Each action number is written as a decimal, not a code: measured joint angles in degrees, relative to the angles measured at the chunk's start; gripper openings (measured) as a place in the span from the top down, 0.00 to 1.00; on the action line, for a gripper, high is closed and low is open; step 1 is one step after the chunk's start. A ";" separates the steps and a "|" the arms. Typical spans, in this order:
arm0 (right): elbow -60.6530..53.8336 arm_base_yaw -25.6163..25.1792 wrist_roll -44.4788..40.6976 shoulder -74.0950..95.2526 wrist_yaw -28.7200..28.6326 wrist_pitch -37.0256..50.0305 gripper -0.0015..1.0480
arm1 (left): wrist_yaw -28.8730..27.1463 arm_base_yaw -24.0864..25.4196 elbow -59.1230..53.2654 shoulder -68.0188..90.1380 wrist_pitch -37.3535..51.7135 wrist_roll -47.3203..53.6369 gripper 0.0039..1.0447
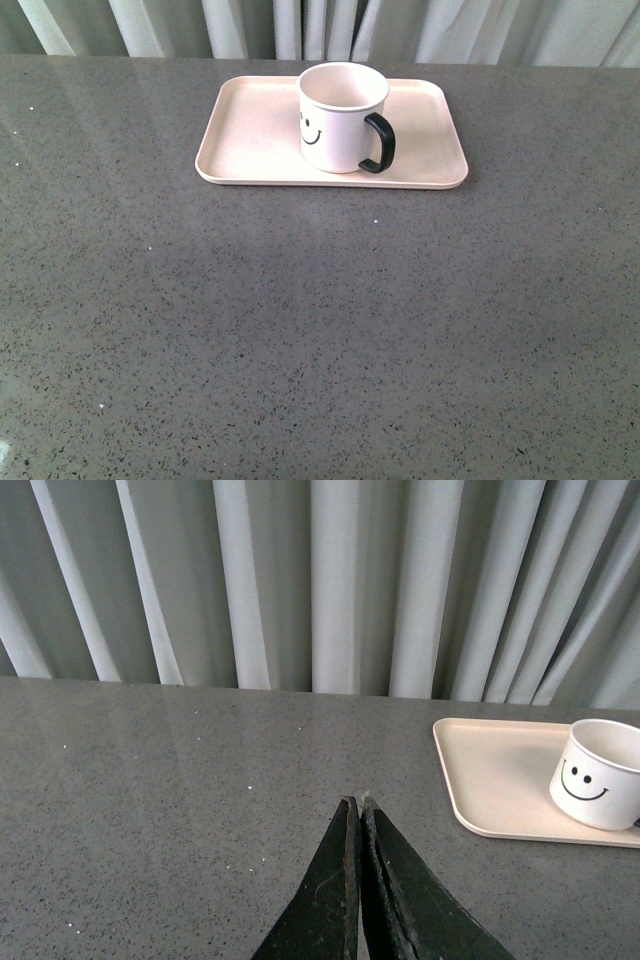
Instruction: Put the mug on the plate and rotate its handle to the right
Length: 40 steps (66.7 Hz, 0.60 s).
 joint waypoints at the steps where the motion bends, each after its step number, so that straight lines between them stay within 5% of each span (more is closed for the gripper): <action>1: 0.00 0.00 0.00 0.00 -0.02 0.00 0.09 | 0.00 0.00 0.00 -0.50 -0.48 0.00 0.99; 40: 0.00 0.00 -0.02 0.00 0.00 0.00 0.09 | 0.02 0.00 0.00 -11.76 -11.61 0.00 0.99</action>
